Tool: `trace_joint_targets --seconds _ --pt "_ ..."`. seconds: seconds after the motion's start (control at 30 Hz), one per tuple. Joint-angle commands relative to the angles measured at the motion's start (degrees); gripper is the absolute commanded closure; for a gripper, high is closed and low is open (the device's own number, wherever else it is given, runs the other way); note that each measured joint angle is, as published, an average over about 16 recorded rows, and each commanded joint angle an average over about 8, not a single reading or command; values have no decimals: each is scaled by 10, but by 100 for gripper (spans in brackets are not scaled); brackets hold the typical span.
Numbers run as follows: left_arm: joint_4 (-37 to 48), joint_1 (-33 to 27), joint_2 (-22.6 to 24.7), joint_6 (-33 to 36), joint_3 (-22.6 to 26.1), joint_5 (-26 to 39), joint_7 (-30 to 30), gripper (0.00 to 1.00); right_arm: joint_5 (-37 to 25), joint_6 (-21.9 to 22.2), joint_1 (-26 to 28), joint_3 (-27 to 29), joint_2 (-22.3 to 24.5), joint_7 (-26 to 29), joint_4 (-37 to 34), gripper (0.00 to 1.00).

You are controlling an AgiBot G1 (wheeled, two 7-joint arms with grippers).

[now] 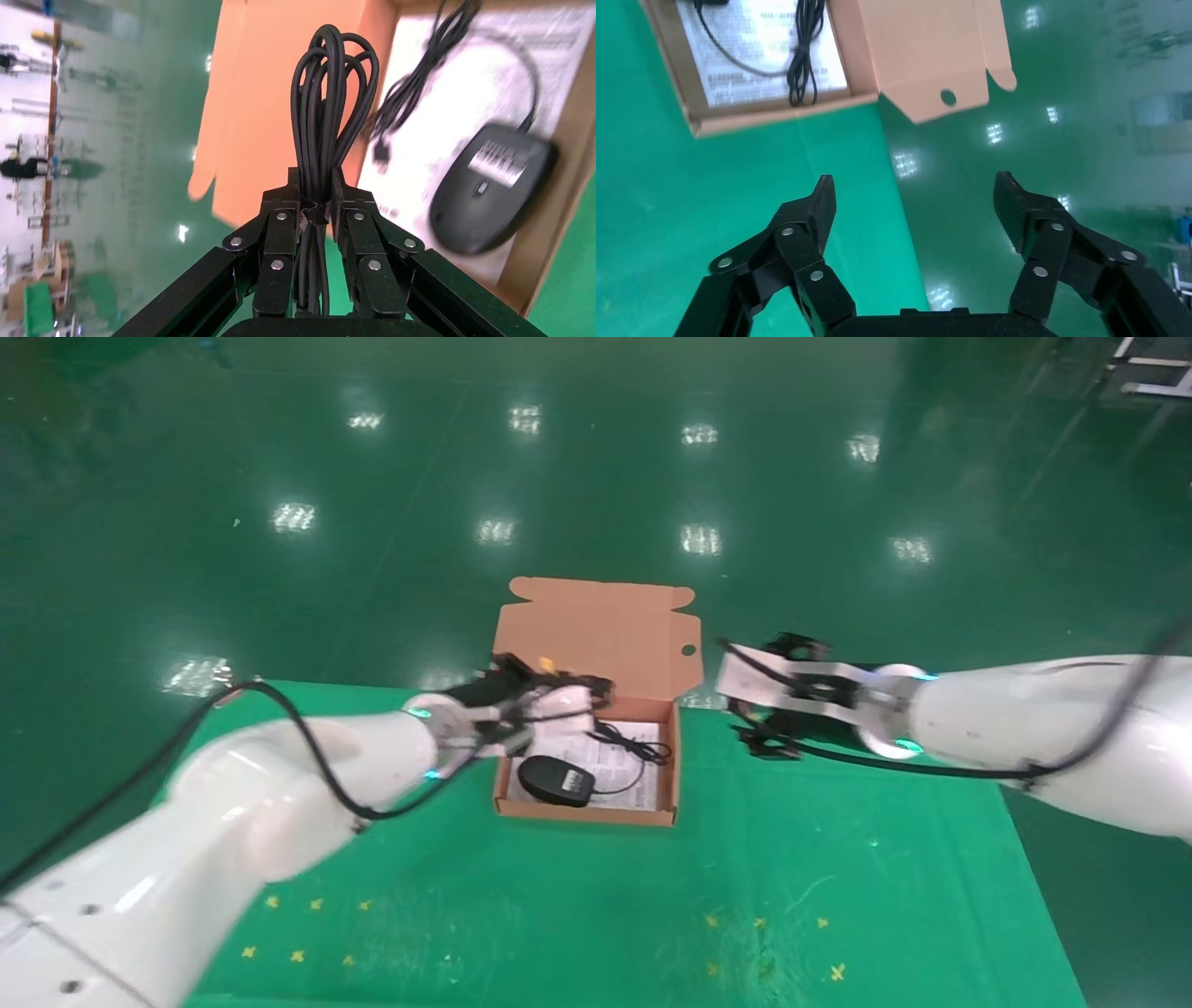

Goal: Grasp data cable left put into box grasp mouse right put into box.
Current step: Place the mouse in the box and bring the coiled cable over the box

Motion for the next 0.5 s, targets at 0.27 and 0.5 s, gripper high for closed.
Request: trace_joint_targets --seconds 0.27,0.5 --pt "49 -5 21 -60 70 -109 39 100 -105 -44 19 0 76 104 119 0" --pt "60 -15 21 -77 111 -166 53 23 -155 -64 20 4 90 149 157 0"
